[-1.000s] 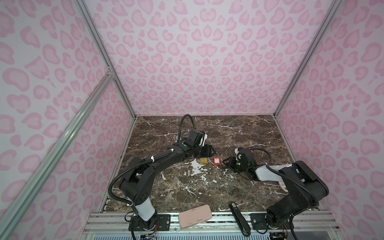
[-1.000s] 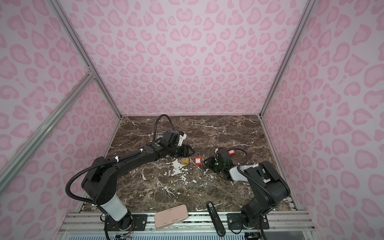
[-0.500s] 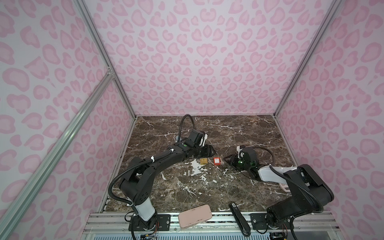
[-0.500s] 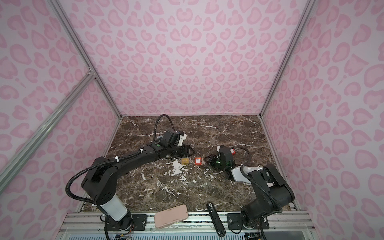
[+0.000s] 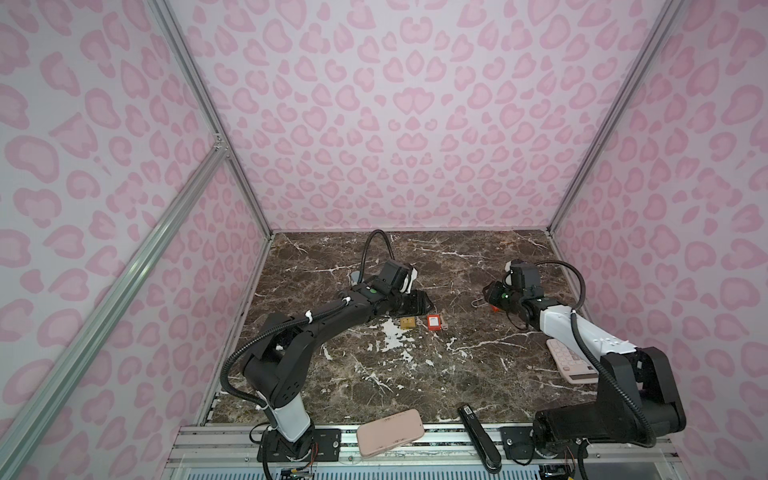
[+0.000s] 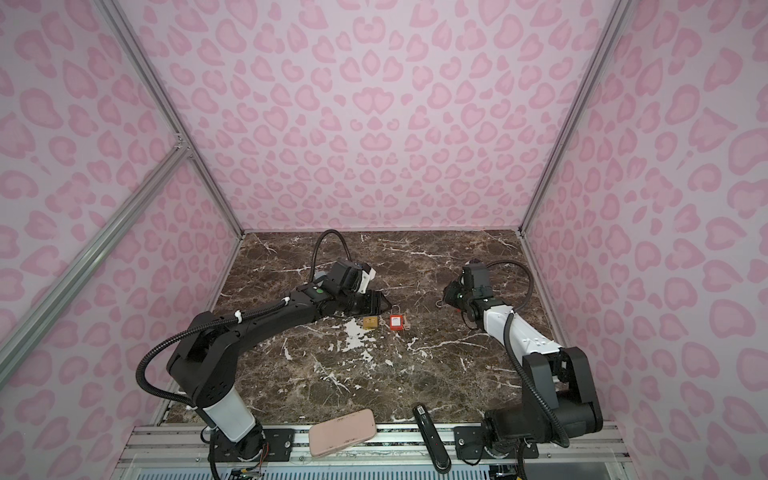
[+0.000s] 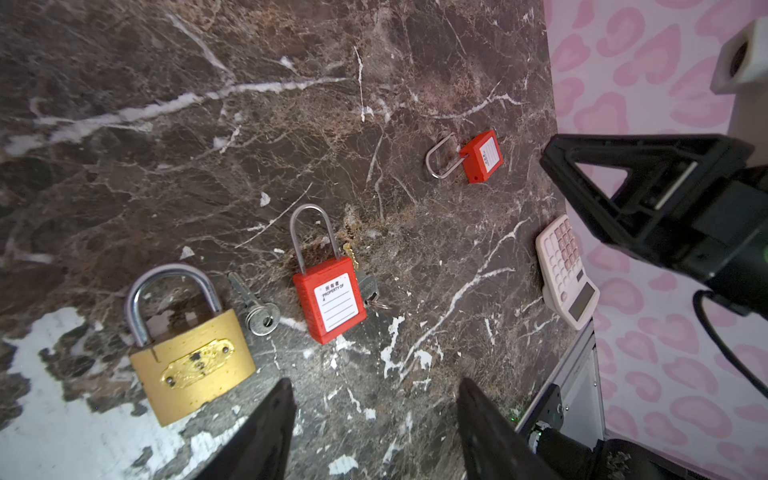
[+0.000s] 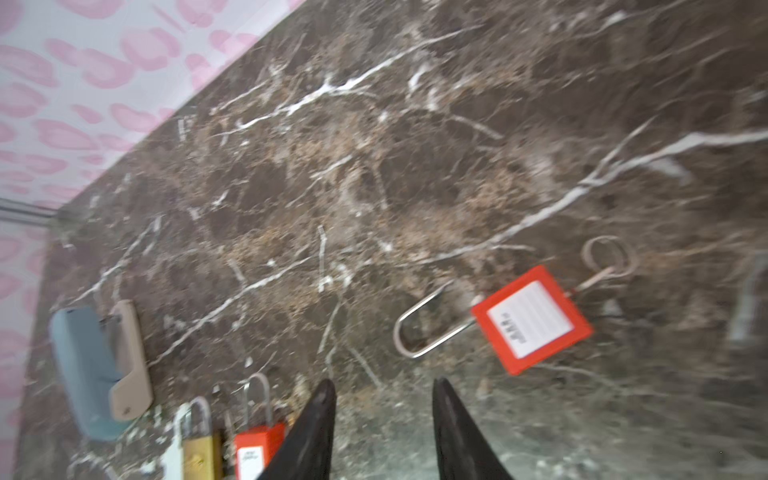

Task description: Lock with the key

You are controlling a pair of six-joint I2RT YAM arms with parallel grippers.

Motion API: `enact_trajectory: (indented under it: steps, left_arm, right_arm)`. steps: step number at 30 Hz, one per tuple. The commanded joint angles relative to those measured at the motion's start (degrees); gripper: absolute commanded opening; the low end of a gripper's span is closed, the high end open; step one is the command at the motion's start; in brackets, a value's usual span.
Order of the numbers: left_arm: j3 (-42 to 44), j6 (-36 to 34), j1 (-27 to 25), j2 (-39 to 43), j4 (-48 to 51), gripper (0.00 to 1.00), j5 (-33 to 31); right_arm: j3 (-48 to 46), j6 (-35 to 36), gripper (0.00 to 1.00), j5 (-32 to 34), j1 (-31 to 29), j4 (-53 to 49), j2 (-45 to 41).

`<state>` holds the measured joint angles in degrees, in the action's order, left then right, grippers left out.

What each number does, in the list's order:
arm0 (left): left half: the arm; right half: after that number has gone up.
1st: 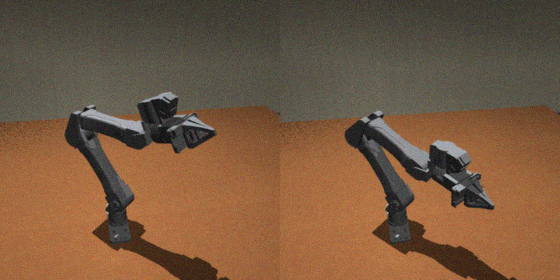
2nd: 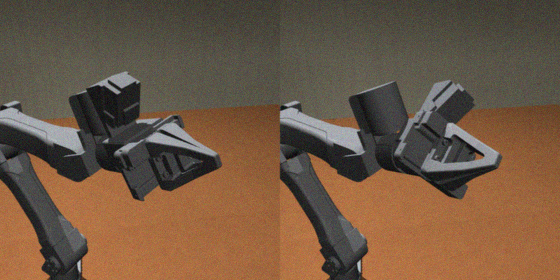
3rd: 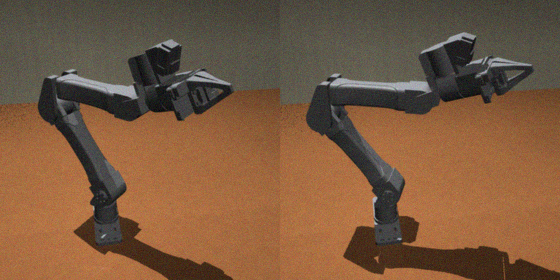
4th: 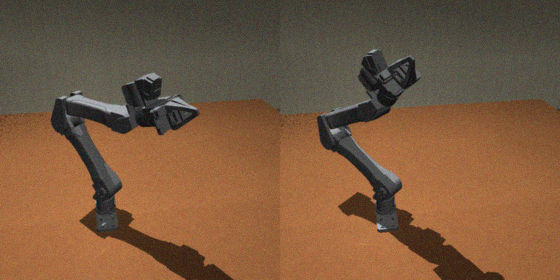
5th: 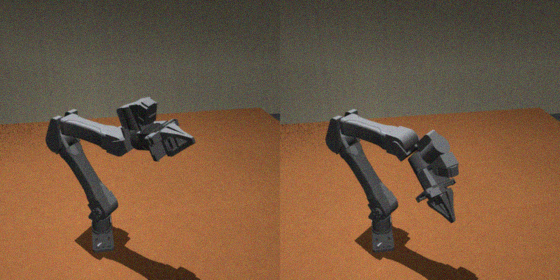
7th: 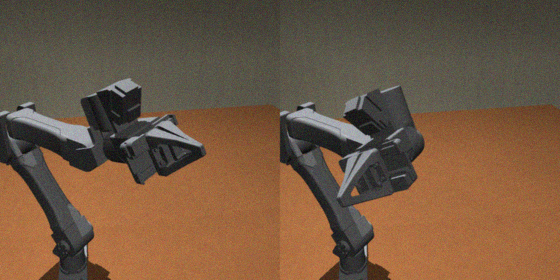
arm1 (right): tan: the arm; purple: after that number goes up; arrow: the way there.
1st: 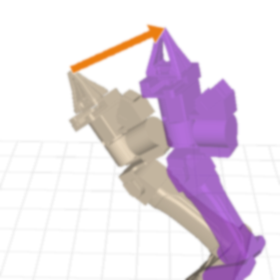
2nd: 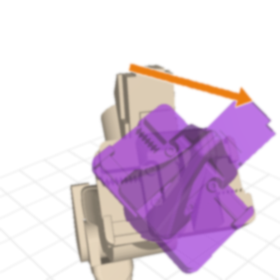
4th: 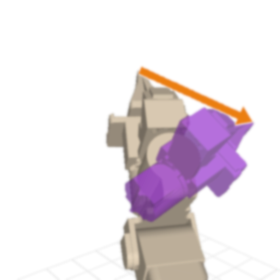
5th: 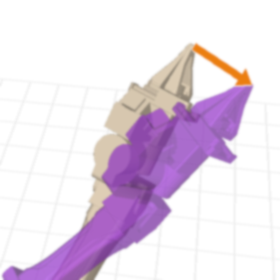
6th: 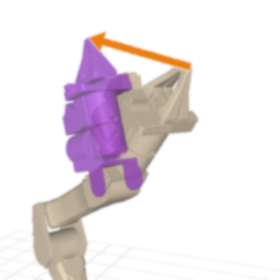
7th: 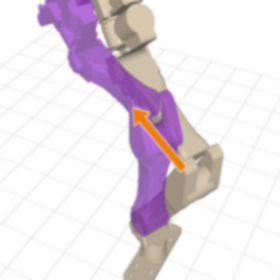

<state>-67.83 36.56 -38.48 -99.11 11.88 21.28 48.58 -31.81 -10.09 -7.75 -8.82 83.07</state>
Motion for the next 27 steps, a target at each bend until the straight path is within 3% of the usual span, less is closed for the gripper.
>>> enact_trajectory:
  steps: [1,6,12,27]
  left_arm:
    - [-0.7,0.3,-0.2,-0.5,-1.9,0.64,0.3]
    - [-0.4,0.4,-0.4,-0.5,-2.1,0.64,0.5]
    - [-0.4,0.4,-0.5,-0.5,-2.1,0.64,0.4]
    - [-1.0,0.1,-0.5,-0.8,-1.6,0.64,0.6]
  right_arm:
    - [2.7,6.6,0.44,4.8,1.6,-8.0,2.8]
    - [7.2,7.9,0.46,0.5,5.2,-9.6,8.5]
    - [13.1,8.4,0.45,-3.0,5.3,-11.4,15.7]
    - [19.6,9.1,0.43,-3.4,5.2,-16.4,24.1]
